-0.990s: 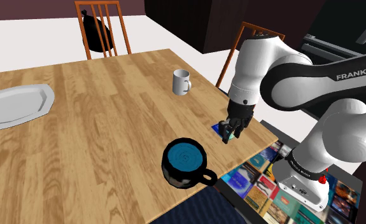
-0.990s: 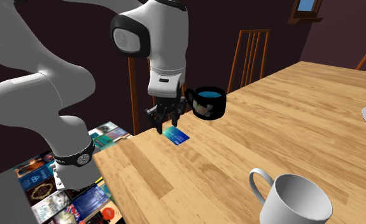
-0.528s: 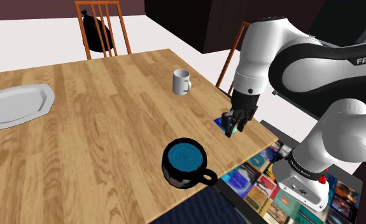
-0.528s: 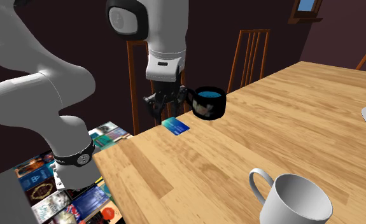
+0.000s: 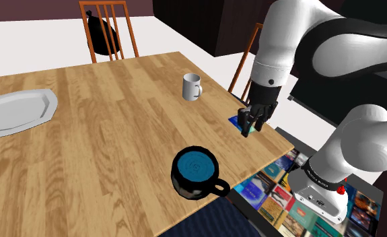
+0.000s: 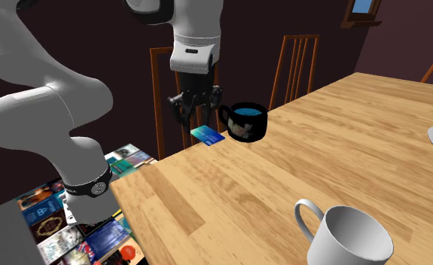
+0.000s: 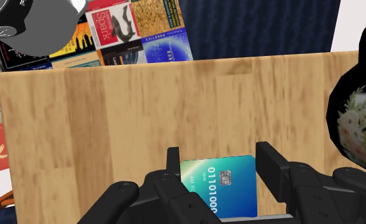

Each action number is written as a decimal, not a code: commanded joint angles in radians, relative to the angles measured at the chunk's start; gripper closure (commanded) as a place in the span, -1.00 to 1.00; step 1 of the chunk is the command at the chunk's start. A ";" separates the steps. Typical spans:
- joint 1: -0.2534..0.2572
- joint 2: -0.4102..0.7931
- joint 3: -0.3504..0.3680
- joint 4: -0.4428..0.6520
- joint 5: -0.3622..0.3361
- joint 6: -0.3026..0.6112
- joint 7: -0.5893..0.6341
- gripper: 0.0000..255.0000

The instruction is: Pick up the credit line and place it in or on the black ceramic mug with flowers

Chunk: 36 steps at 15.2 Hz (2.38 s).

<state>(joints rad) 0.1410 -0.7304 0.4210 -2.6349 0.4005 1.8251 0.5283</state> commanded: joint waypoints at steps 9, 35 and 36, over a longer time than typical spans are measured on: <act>-0.009 -0.023 -0.039 0.121 -0.034 -0.143 0.019 1.00; -0.021 0.381 0.393 0.461 0.012 0.036 0.442 1.00; -0.021 0.385 0.397 0.450 0.012 0.050 0.441 1.00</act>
<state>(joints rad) 0.1209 -0.3511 0.8134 -2.1765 0.4134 1.8615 0.9694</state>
